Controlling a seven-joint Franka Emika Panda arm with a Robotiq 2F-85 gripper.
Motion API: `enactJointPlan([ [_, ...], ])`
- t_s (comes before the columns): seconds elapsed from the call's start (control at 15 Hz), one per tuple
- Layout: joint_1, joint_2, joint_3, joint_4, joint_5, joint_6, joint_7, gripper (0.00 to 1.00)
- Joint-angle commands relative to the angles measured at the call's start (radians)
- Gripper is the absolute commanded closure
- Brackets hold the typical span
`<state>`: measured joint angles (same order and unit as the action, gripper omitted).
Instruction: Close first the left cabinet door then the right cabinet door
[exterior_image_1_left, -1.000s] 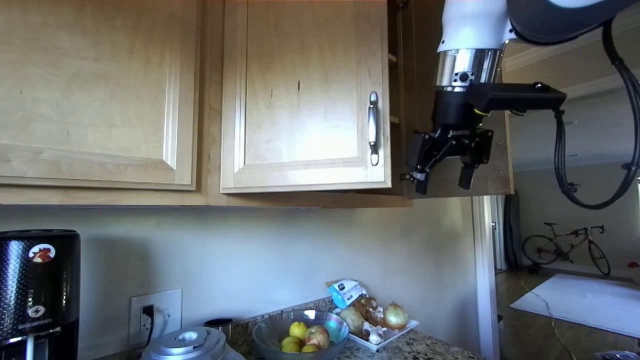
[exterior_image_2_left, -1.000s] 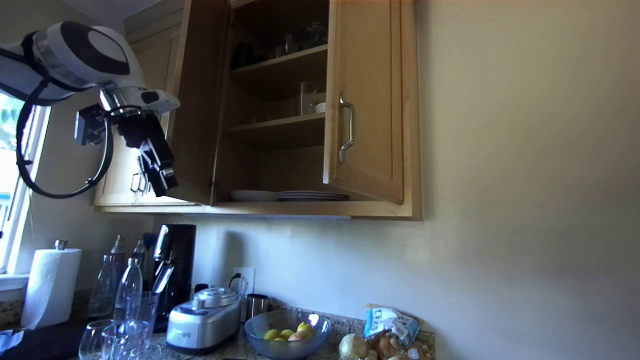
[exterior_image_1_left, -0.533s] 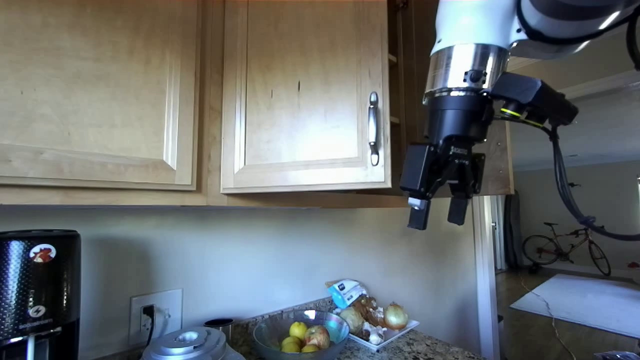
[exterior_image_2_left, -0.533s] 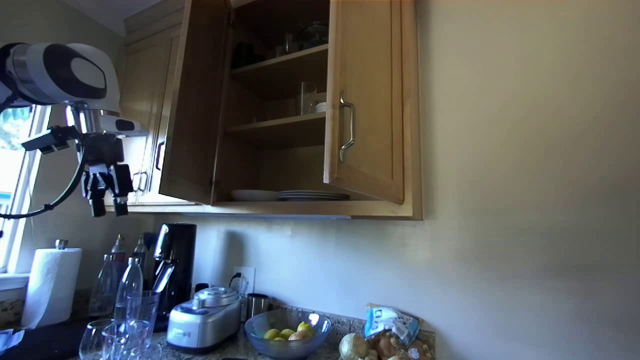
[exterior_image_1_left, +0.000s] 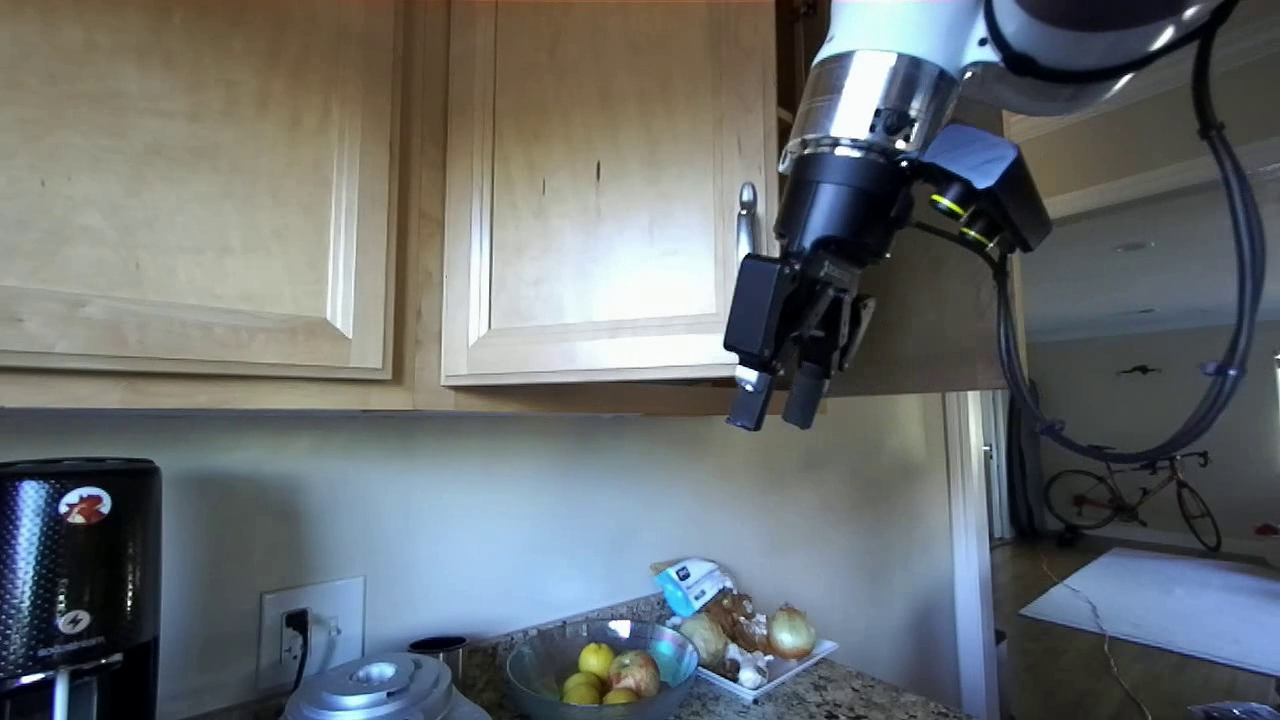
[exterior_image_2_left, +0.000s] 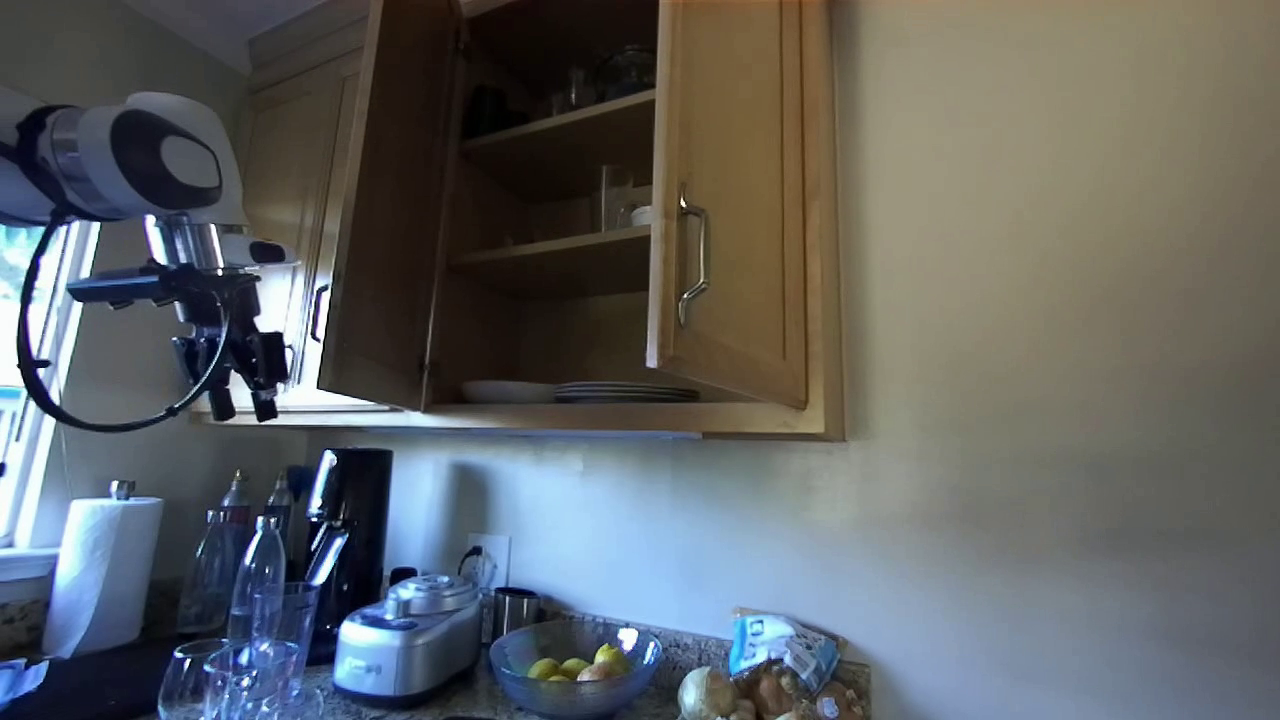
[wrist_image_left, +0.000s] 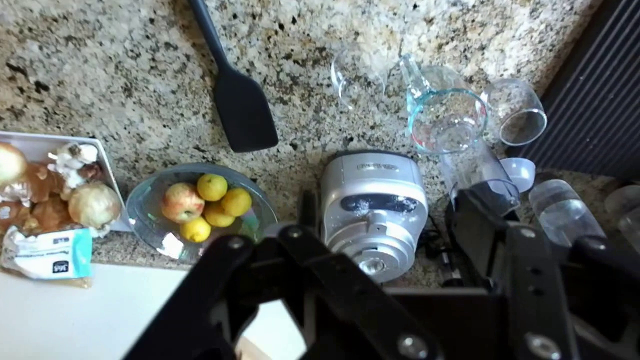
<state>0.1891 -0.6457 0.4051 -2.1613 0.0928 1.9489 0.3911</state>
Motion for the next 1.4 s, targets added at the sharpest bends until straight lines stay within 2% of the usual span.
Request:
enactJointPlan([
  [0.0,-0.023,0.078,-0.021,0.081,-0.049,0.056,-0.047,0.59],
  [0.27,-0.04,0.166,-0.024,0.162,-0.123,0.139,-0.077,0.86],
  [0.4,-0.046,0.187,-0.024,0.181,-0.159,0.132,-0.069,0.94],
  [0.6,-0.059,0.216,-0.028,0.214,-0.236,0.153,-0.076,0.98],
  [1.07,-0.127,0.254,-0.049,0.28,-0.461,0.138,-0.063,0.94],
  [1.33,-0.146,0.301,-0.074,0.325,-0.51,0.162,-0.059,0.94],
])
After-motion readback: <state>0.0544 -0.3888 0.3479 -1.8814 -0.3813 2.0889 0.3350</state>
